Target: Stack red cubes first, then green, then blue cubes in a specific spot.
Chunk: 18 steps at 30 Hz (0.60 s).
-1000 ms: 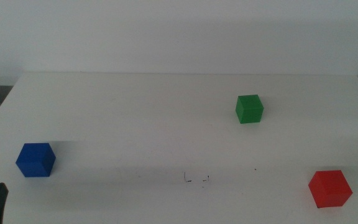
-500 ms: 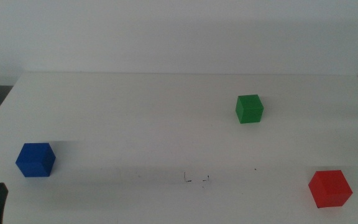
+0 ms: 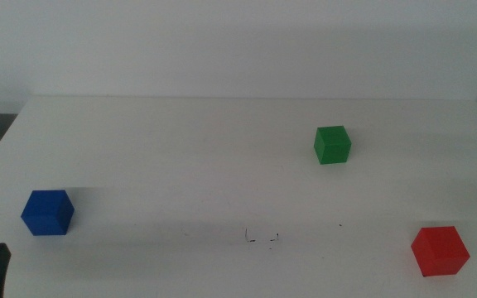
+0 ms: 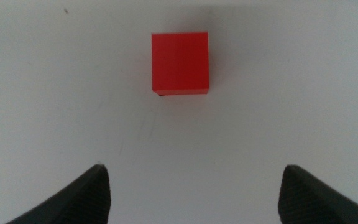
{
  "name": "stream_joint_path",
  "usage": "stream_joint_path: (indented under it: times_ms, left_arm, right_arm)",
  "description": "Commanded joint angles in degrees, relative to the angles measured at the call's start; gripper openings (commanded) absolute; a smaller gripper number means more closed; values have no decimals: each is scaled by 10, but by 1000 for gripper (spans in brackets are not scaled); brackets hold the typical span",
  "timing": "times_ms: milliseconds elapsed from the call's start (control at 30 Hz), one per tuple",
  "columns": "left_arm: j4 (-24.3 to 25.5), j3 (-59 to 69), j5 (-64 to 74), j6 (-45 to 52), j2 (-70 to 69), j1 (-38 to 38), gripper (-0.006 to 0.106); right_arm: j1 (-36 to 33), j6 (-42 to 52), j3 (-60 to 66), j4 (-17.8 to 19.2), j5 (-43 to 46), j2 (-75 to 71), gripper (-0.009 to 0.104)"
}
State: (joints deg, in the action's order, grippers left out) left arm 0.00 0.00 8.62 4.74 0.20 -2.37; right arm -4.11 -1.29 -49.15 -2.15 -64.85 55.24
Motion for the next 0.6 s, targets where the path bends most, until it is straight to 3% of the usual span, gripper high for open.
stream_joint_path:
  times_ms: [0, 267, 567]
  left_arm:
    - [-3, 0, -7, -3, -2, 1, 94]
    - [-5, 0, -7, -3, -2, 1, 94]
    - [-5, 0, -7, -3, -2, 1, 94]
  right_arm:
    - [0, 8, -14, 7, 9, 48, 93]
    - [-46, 7, -39, 34, 37, 190, 93]
    - [-56, -19, -40, 34, 113, 297, 93]
